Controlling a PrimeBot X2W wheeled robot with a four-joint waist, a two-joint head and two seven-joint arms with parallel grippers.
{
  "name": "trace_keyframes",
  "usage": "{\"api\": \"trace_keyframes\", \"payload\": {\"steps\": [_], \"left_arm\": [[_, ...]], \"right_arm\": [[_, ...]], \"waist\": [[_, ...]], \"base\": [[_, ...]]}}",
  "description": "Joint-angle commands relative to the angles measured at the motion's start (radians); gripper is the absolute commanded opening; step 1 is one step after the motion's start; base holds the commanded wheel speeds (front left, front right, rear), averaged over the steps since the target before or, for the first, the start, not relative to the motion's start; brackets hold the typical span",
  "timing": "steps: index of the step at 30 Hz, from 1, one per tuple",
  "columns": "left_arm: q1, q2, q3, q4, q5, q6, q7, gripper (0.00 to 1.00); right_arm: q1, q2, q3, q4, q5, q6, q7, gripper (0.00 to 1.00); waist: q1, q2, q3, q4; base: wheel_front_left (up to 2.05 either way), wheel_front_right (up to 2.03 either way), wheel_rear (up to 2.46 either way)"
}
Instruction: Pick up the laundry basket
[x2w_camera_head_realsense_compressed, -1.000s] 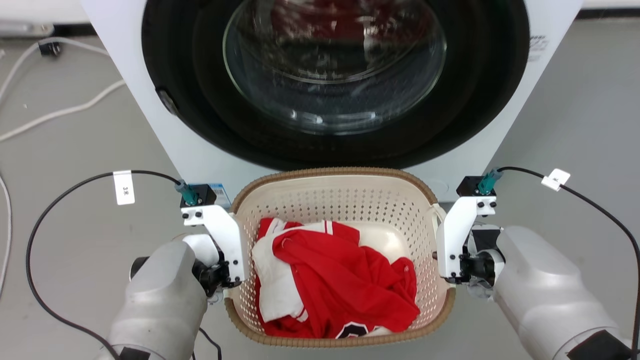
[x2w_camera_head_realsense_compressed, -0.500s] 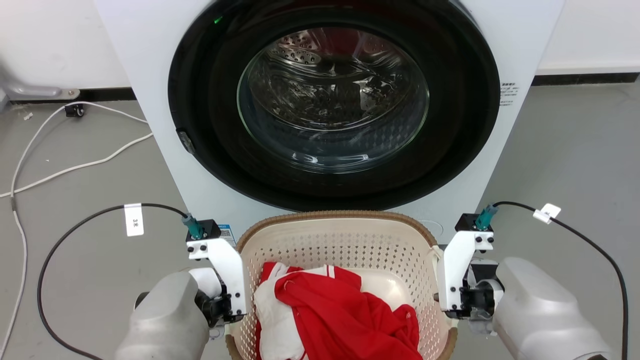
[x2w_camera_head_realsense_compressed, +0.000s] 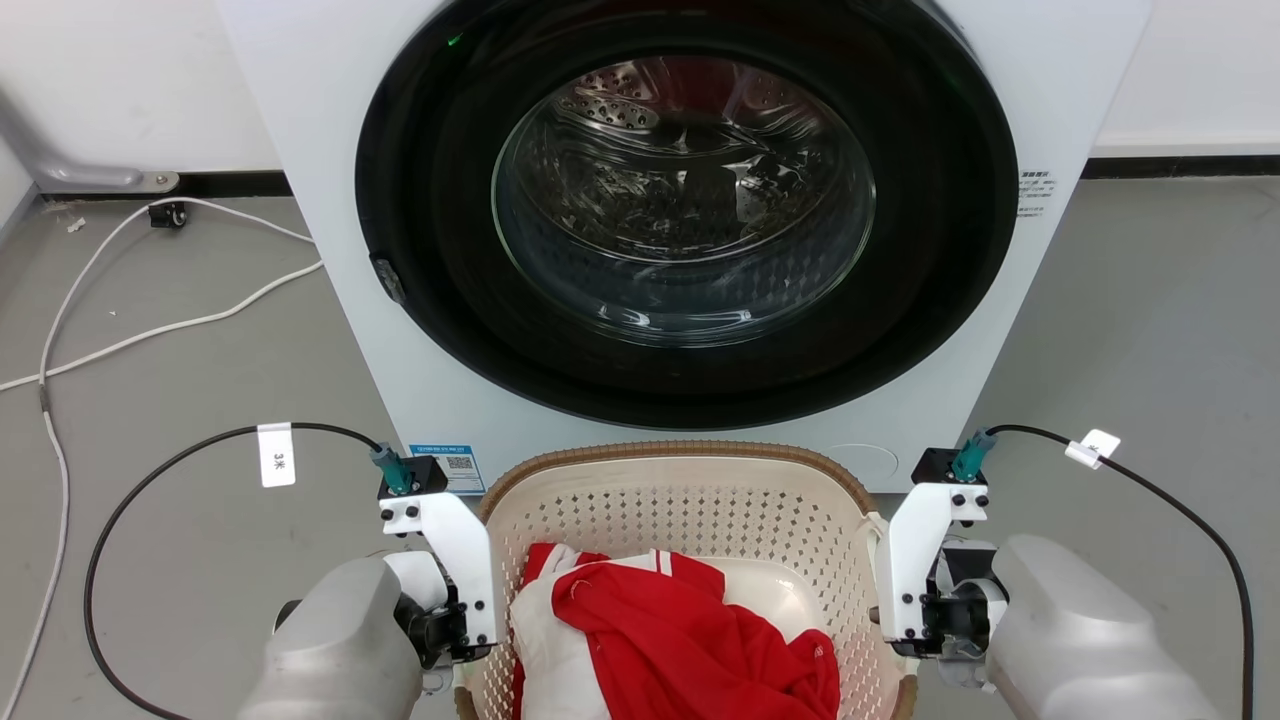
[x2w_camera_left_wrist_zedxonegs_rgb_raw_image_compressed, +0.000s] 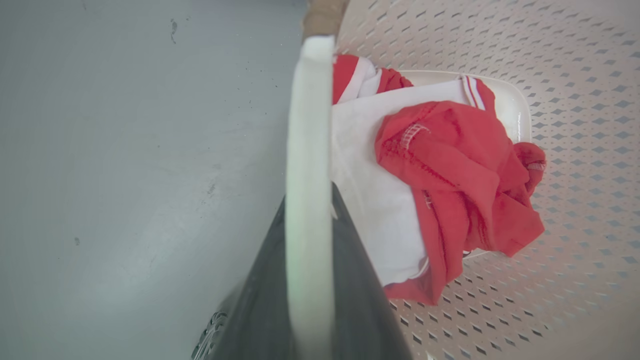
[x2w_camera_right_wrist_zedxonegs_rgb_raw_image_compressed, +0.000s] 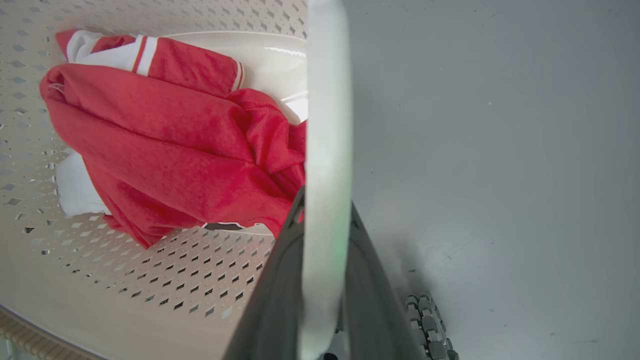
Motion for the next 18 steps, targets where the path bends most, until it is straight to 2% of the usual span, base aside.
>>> {"api": "trace_keyframes", "payload": {"steps": [1, 18], "left_arm": [[0.001, -0.011, -0.003, -0.005, -0.006, -0.002, -0.001, 0.0], [-0.012, -0.01, -0.032, -0.002, -0.034, -0.002, -0.011, 0.0]], "right_arm": [[0.006, 0.013, 0.001, -0.006, 0.008, 0.012, -0.004, 0.0], [-0.002, 0.01, -0.001, -0.005, 0.008, 0.012, -0.01, 0.0]], "waist": [[0.0001, 0.0, 0.001, 0.0], [0.0001, 0.0, 0.009, 0.001]], "base": [[0.0, 0.0, 0.0], [0.0, 0.0, 0.0]]}}
